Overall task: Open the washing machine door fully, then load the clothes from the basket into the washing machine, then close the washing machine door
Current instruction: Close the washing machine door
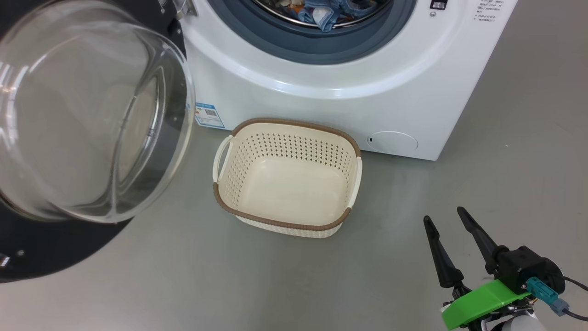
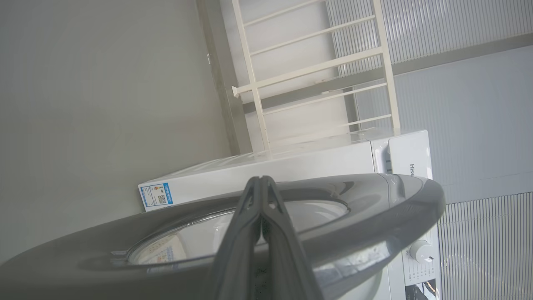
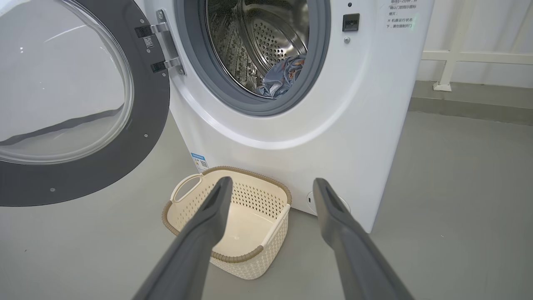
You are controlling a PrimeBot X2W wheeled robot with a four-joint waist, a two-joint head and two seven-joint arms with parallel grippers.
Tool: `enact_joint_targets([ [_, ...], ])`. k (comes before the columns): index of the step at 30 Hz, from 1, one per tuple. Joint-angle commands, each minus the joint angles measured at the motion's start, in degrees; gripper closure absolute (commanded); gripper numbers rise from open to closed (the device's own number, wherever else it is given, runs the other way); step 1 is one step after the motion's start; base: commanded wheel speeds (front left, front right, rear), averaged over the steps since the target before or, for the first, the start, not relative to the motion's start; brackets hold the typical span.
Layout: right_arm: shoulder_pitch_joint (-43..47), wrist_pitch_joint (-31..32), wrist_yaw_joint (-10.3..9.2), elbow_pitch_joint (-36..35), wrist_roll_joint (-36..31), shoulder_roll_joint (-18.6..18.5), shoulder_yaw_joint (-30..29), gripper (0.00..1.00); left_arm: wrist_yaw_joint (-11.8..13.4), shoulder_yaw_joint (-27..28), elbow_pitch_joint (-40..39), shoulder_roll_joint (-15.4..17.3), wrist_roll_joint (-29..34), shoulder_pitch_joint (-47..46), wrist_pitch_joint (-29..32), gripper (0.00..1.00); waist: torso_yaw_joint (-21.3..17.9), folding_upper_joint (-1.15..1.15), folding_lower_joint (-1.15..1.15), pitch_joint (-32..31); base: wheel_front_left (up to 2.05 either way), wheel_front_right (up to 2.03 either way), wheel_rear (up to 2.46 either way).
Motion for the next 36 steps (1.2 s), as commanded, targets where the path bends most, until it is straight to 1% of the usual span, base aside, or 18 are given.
enact_joint_targets([
  [1,-0.9,-0.68,0.09,-1.09,-0.05,0.16,1.64,0.0,-0.16,-0.13,-1.78,1.9,-0.71,0.67,1.98,1.0,0.13,0.0,0.0,-0.23,0.0,0.0,0.0],
  [6,-0.72,-0.68,0.09,-0.84,0.21,0.5,1.82,0.0,0.61,-0.8,-4.61,0.74,-4.11,2.17,8.51,1.0,0.33,0.0,0.0,-0.96,0.0,0.0,0.0],
  [12,-0.26,-0.68,0.09,-0.43,0.52,0.59,1.7,0.0,2.27,-2.99,-9.57,-0.91,-5.44,4.99,13.98,1.0,0.73,0.0,0.0,-1.46,0.0,0.0,0.0],
  [16,-0.39,-0.68,0.09,-0.34,0.65,0.74,1.84,0.0,3.38,-4.87,-13.19,-2.6,-6.32,6.6,17.24,1.0,0.73,0.0,0.0,-1.84,0.0,0.0,0.0],
  [20,-0.43,-0.68,0.09,-0.31,0.75,0.97,2.07,0.0,4.5,-6.28,-17.87,-5.05,-7.94,7.67,19.64,1.0,0.5,0.0,0.0,-1.97,0.0,0.0,0.0],
  [29,-1.0,-0.68,0.09,-0.39,1.06,1.68,2.26,0.0,7.98,-8.38,-28.15,-9.8,-11.93,8.63,22.97,1.0,-1.44,0.0,0.0,-1.43,0.0,0.0,0.0],
  [32,-1.1,-0.68,0.09,-0.33,1.17,1.97,2.17,0.0,9.5,-9.84,-31.87,-10.93,-12.86,8.55,24.28,1.0,-2.42,0.0,0.0,-1.1,0.0,0.0,0.0],
  [33,-1.24,-0.68,0.09,-0.31,1.21,2.17,2.05,0.0,10.76,-10.63,-34.26,-11.6,-13.48,8.23,24.83,1.0,-3.22,0.0,0.0,-0.89,0.0,0.0,0.0],
  [36,-1.56,-0.68,0.09,-0.37,1.33,2.53,2.02,0.0,12.41,-12.28,-37.78,-12.17,-13.54,7.92,25.59,1.0,-4.53,0.0,0.0,-0.67,0.0,0.0,0.0],
])
